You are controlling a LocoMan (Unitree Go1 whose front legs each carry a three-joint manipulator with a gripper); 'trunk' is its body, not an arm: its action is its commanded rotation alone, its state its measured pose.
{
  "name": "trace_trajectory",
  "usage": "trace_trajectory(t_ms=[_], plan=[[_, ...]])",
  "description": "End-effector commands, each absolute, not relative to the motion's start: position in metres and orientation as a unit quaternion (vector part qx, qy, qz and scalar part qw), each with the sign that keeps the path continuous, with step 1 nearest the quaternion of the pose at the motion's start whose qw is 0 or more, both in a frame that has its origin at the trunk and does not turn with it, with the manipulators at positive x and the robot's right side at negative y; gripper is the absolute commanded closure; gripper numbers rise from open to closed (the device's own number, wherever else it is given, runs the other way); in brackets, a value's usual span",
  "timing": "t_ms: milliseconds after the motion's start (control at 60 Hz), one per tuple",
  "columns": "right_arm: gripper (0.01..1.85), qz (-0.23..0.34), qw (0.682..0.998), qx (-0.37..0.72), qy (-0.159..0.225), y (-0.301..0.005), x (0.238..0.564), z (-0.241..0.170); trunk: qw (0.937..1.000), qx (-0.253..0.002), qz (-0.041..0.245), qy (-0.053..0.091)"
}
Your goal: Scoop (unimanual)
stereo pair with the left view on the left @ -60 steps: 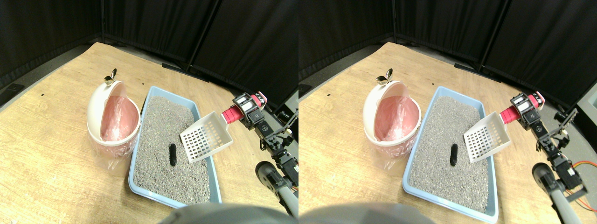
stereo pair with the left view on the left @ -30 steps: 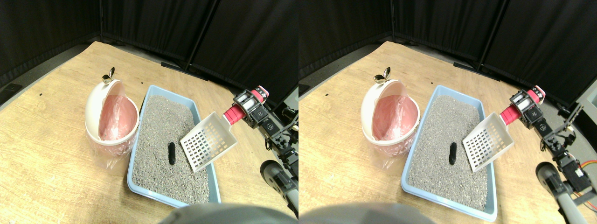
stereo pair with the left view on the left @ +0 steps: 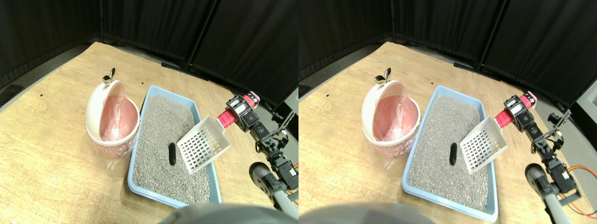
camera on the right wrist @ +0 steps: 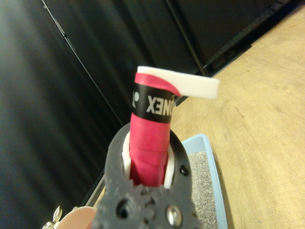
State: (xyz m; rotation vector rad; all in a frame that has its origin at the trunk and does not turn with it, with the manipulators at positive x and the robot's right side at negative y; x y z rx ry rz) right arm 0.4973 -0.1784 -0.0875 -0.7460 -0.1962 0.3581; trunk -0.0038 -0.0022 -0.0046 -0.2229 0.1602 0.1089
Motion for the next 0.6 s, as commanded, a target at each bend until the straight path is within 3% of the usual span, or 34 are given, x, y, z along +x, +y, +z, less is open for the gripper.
trace_trajectory(t_ms=[17, 350, 483, 600], plan=[[1.8, 0.162, 0.905, -0.381, -0.098, -0.177, 0.497, -0.089, 0.9871, -0.118, 0.064, 0.088], [1.8, 0.224, 0.919, -0.316, -0.069, -0.141, 0.485, -0.134, 0.9826, -0.131, 0.087, 0.099], [1.8, 0.234, 0.928, -0.287, -0.033, -0.114, 0.478, -0.154, 0.9805, -0.139, 0.097, 0.1], [1.8, 0.256, 0.93, -0.261, -0.025, -0.099, 0.475, -0.166, 0.9781, -0.147, 0.105, 0.103]])
